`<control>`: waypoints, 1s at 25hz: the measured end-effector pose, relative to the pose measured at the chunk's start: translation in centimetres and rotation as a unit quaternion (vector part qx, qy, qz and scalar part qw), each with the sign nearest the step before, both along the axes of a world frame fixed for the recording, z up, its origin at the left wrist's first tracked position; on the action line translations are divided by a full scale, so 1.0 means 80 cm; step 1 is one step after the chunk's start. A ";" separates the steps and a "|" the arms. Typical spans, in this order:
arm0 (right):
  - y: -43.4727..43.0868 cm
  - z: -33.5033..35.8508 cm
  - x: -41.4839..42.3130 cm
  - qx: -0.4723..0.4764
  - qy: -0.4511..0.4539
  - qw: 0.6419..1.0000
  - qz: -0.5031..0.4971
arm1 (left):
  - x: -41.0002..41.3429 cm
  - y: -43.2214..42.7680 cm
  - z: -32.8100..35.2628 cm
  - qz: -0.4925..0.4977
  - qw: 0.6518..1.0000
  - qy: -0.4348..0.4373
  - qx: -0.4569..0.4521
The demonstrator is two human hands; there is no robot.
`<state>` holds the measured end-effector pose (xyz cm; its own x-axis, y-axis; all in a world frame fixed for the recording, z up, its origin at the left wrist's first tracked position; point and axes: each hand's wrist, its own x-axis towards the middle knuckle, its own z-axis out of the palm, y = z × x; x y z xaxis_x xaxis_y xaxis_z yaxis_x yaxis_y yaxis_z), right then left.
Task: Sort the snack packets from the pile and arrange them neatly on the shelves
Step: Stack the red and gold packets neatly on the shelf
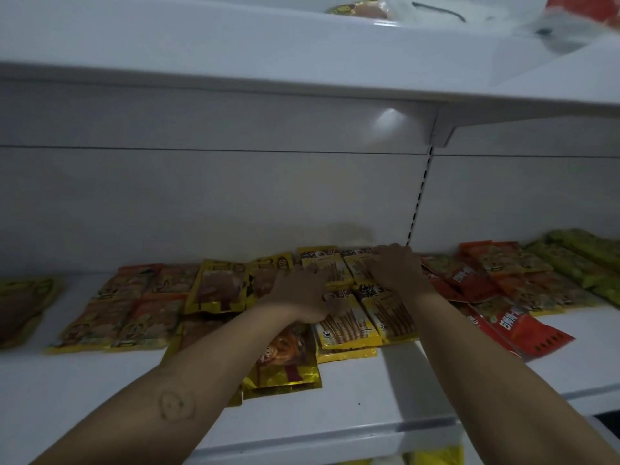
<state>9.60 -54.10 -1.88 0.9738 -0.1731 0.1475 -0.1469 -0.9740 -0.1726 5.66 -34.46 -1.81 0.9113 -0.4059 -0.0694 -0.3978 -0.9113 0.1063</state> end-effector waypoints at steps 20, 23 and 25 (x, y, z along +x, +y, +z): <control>0.490 0.039 -0.065 -0.028 0.002 0.940 0.340 | -0.104 0.489 0.005 0.217 0.965 -0.145 -0.025; 0.582 0.029 -0.069 -0.008 0.020 0.933 0.359 | -0.101 0.577 -0.015 0.235 0.954 -0.182 -0.038; 0.638 0.014 -0.064 0.019 0.026 0.937 0.347 | -0.097 0.617 -0.031 0.229 0.949 -0.207 -0.059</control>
<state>4.50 -3.06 -0.79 0.8593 0.5012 0.1024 0.5109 -0.8311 -0.2197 -2.12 14.93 -4.28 0.9335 0.0560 0.3543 0.0063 -0.9902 0.1398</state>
